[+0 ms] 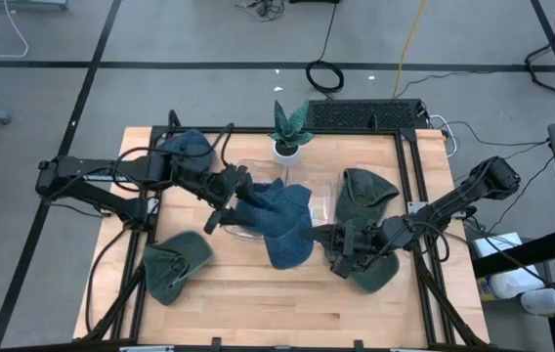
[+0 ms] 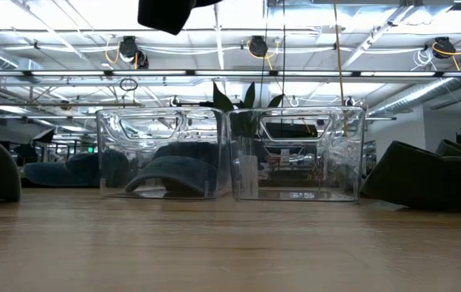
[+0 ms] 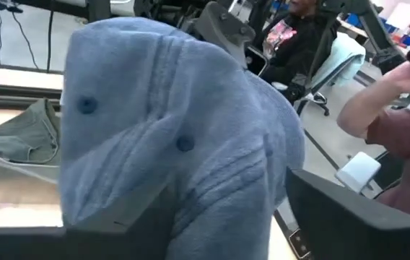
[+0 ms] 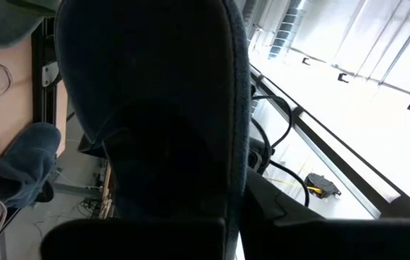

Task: Pick & Place hat
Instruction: Put the bottom blue cap into the left transparent bin

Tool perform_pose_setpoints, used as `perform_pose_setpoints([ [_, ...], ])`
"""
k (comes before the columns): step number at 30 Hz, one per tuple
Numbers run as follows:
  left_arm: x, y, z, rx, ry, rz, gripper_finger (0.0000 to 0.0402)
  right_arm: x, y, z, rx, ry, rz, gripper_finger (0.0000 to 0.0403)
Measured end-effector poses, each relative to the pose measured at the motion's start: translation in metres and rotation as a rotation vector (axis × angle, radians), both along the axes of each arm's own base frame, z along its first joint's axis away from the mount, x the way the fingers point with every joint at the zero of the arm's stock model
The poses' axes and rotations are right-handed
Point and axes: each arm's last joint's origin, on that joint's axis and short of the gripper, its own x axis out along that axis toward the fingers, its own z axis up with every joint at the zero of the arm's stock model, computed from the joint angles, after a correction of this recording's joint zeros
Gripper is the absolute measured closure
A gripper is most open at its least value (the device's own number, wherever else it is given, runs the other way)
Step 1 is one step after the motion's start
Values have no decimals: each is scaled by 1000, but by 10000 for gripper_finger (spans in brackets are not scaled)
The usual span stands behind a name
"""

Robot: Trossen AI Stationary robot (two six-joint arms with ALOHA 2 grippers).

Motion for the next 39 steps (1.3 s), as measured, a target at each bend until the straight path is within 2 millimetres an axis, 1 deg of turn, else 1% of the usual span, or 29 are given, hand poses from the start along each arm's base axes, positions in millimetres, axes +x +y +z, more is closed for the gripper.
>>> perform_pose_setpoints([
  [4, 0, 0, 1, -5, -4, 4, 211, 0, 0, 0, 0, 0, -1, 403],
  [12, 0, 0, 1, -15, 2, 8, 375, 0, -1, 1, 7, -13, -5, 403],
  [13, 0, 1, 1, -16, 2, 10, 387, 0, -1, 1, 8, -14, -7, 403],
  [18, 0, 1, 1, -6, -2, 8, 394, 1, -3, 1, 32, -16, -10, 402],
  [23, -1, 2, 4, 12, -5, 12, 397, 1, -3, 1, 166, -30, 15, 384],
  [26, -2, 3, 14, 48, -21, 8, 397, 1, -3, 1, 277, -42, 32, 369],
  [32, -12, 3, 42, 167, -8, 10, 398, 0, -4, -3, 620, -61, -25, 335],
  [39, -31, 7, 69, 324, 82, 108, 398, 1, -6, -12, 895, -74, -107, 308],
])
